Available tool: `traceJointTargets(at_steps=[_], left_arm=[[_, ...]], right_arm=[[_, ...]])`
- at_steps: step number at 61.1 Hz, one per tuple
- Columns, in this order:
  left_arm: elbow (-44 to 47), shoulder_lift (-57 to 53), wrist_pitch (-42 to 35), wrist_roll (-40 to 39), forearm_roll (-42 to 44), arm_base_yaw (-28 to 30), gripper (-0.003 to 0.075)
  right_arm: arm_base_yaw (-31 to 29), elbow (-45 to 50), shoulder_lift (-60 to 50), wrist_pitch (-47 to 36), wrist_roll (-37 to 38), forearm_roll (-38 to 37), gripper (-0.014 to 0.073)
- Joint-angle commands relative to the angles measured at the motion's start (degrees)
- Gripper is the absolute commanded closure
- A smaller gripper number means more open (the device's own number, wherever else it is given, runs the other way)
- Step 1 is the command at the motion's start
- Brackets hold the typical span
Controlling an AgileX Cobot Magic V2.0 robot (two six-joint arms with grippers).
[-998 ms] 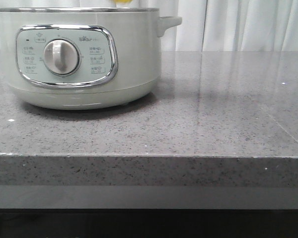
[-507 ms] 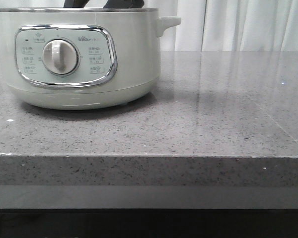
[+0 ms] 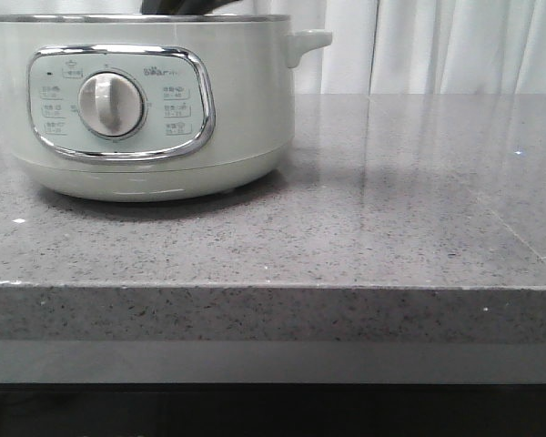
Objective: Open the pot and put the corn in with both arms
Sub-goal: 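Carry the corn over the open pot with the right gripper, then release the corn into the pot and withdraw the right gripper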
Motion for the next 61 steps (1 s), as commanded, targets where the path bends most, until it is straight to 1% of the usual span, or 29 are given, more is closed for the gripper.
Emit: traceJointTargets(at_steps=[1,17,28,45,50,61], left_arm=[[-2.00,0.56,-8.26,-0.28,-1.69,-0.40,0.0553],[-2.00,0.56,-8.26,-0.28,-1.69,-0.40,0.0553],[-2.00,0.56,-8.26,-0.28,-1.69,-0.40,0.0553],[-2.00,0.56,-8.26,-0.28,-1.69,-0.40,0.0553],[-2.00,0.56,-8.26,-0.28,-1.69,-0.40,0.0553],[-2.00,0.80,-8.26,-0.28,-1.69,-0.40,0.0553]], right_arm=[[-0.81,-2.24,-5.03,-3.84,-0.57,0.47,0.0664],[-6.15,-1.48,-9.35,-3.21,-0.57,-2.28,0.0658],[-11.48,5.80,-16.35,-5.46,-0.57,-4.64,0.0658],[-21.61,26.51,-30.46,-13.04,-1.23,-4.82,0.0658],[-22.82,33.50,-35.70,-16.76,-2.69,-5.11,0.0658],[-22.76,51.10,-47.80,-27.36,-3.38,-5.11,0.0658]])
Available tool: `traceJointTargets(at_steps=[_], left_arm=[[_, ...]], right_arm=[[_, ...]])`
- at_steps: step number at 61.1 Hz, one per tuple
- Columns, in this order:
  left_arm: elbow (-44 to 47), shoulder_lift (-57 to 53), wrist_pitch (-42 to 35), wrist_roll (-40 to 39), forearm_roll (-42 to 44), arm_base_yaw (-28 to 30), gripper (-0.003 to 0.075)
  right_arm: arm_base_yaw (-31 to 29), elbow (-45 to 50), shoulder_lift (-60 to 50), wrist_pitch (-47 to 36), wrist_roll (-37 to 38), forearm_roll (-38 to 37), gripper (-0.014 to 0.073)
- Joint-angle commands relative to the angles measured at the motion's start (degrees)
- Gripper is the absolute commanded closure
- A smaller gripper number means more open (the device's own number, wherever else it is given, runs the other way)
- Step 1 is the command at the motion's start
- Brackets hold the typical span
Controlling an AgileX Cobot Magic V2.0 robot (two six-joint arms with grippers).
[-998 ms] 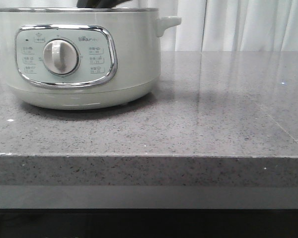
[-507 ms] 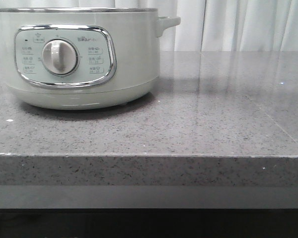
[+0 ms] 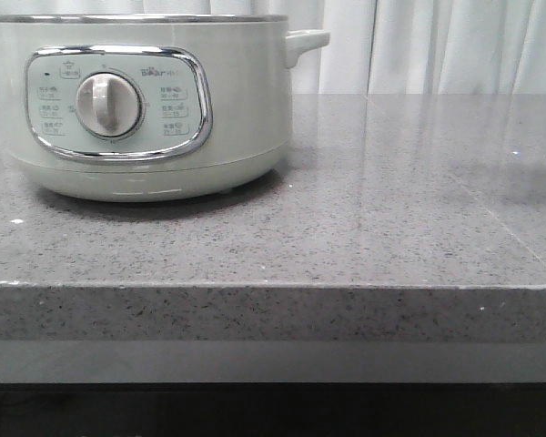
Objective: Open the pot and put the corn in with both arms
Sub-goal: 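Release the corn into the pot and withdraw the right gripper, then lower the glass lid back onto the pot with the left gripper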
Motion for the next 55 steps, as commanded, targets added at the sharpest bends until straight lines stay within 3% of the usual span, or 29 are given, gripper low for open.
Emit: traceJointTargets(at_steps=[1,15,26,40,55], left_arm=[[-2.00,0.92,-8.26,-0.28,-1.69,-0.40,0.0553],[-2.91,6.40,-9.90,-0.28,-1.69,-0.40,0.0553],[-7.84,14.34,-11.73,-0.06,-1.69,-0.40,0.0553],[-20.00,28.98,-14.13,0.23,-0.18,-0.40,0.0553],[-37.09,47.78,-14.02,0.23,-0.18,-0.40,0.0553]], right_arm=[[-0.21,6.71,-8.25,-9.86,-1.03,0.29,0.0658],[-0.21,25.65,-25.19,-12.72,-1.03,0.29,0.0658],[-0.21,34.46,-39.33,-11.97,-1.03,0.29,0.0658],[-0.21,38.64,-51.79,-8.10,-1.03,0.29,0.0658],[-0.21,38.84,-52.77,-8.23,-1.03,0.29,0.0658]])
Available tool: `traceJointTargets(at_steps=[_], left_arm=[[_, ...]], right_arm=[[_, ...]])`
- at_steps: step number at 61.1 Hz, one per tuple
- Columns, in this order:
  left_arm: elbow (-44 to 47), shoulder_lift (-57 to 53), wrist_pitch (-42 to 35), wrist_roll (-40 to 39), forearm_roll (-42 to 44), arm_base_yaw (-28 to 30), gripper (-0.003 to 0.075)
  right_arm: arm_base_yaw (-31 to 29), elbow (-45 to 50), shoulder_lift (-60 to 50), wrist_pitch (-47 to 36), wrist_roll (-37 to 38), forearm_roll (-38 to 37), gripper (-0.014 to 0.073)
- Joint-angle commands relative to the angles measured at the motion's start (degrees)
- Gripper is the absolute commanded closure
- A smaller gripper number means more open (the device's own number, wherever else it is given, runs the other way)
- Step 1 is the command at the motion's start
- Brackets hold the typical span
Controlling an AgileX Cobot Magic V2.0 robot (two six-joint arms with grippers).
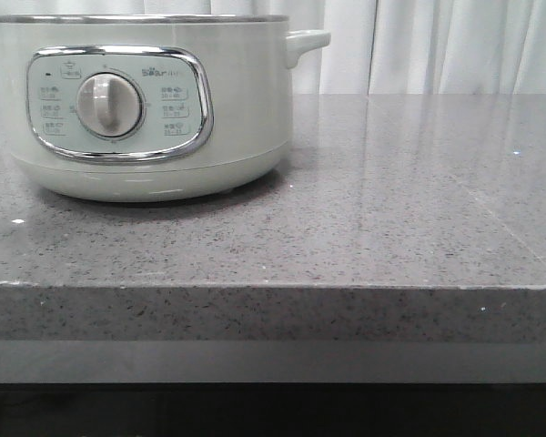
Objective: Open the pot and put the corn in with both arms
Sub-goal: 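Lower the glass lid back onto the pot with the left gripper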
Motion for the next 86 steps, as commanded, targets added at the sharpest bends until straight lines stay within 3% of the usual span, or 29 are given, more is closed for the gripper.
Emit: traceJointTargets(at_steps=[1,14,26,56,86], left_arm=[[-7.74,5.61,-7.29,0.01,-1.16,-0.40,0.0553],[-23.46,20.90,-4.26,0.01,-1.16,-0.40,0.0553],[-31.32,29.88,-1.54,-0.09,-1.16,0.76,0.0553],[-31.29,32.83,-4.69,-0.09,-1.16,1.28,0.0553],[-31.29,33.89,-1.39,0.12,-1.16,1.28,0.0553]], right_arm=[[-0.21,-1.59,0.40,-3.79,-0.52,0.29,0.0658],[-0.21,-1.59,0.40,-3.79,-0.52,0.29,0.0658],[-0.21,-1.59,0.40,-3.79,-0.52,0.29,0.0658],[-0.21,-1.59,0.40,-3.92,-0.52,0.29,0.0658],[-0.21,-1.59,0.40,-3.92,-0.52,0.29,0.0658]])
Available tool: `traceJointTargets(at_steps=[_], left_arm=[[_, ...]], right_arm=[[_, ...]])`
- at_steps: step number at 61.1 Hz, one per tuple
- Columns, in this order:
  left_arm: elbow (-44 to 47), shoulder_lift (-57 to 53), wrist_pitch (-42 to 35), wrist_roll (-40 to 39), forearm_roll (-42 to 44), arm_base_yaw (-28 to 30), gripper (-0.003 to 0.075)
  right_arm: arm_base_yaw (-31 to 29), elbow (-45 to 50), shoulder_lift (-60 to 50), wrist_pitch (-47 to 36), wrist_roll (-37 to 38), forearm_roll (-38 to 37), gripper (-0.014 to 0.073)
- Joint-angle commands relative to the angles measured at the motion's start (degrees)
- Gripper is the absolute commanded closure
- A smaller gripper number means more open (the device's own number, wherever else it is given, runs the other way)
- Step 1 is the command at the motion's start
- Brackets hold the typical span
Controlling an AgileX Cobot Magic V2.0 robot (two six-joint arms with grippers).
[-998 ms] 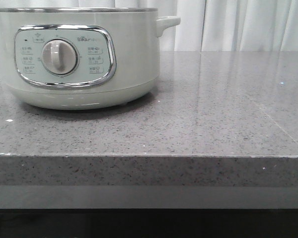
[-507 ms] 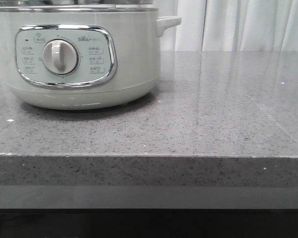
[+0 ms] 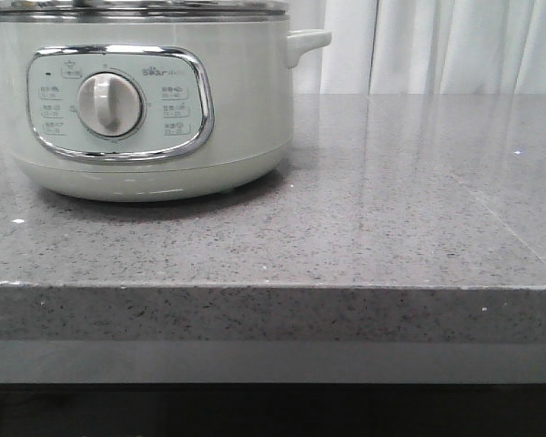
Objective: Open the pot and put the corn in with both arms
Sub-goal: 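Lower the glass lid back onto the pot with the left gripper, then release the lid knob and raise the left gripper away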
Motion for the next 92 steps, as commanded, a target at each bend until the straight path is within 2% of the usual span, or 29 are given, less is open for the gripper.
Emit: traceJointTargets(at_steps=[1,10,25,30,48,52,58,65,70,76,92], left_arm=[[-2.42,-3.13,-3.90,-0.04,-1.23,0.04,0.0553],[-2.42,-3.02,-2.82,1.04,-1.23,0.04,0.0525],[-2.77,-3.42,-3.47,1.30,-0.98,0.04,0.0316],[-2.77,-4.15,-3.95,1.30,-0.86,0.04,0.0275],[-2.66,-9.25,-3.86,1.30,-0.77,0.04,0.0265],[-2.14,-10.47,-3.38,1.30,-0.77,0.04,0.0281],[0.93,-13.05,-4.49,1.53,-0.77,0.04,0.0353],[7.50,-17.08,-8.47,1.96,-0.77,0.04,0.0482],[13.38,-20.78,-12.29,2.55,-0.77,0.04,0.0613],[20.21,-25.49,-16.60,2.55,-0.77,0.04,0.0731],[38.78,-40.97,-28.18,2.55,-0.77,0.04,0.0738]], right_arm=[[-0.21,-1.71,0.40,-3.92,-0.48,0.29,0.0658],[-0.21,-1.71,0.40,-3.92,-0.48,0.29,0.0658],[-0.21,-1.71,0.40,-3.92,-0.48,0.29,0.0658],[-0.21,-1.71,0.40,-3.92,-0.48,0.29,0.0658],[-0.21,-1.71,0.40,-3.92,-0.48,0.29,0.0658],[-0.21,-1.71,0.40,-3.92,-0.48,0.29,0.0658],[-0.21,-1.71,0.40,-4.04,-0.48,0.29,0.0658],[-0.21,-1.71,0.40,-4.04,-0.48,0.29,0.0658],[-0.21,-1.71,0.40,-4.04,-0.48,0.29,0.0658],[-0.21,-1.71,0.40,-4.04,-0.48,0.29,0.0658],[-0.21,-1.71,0.40,-3.95,-0.48,0.29,0.0658]])
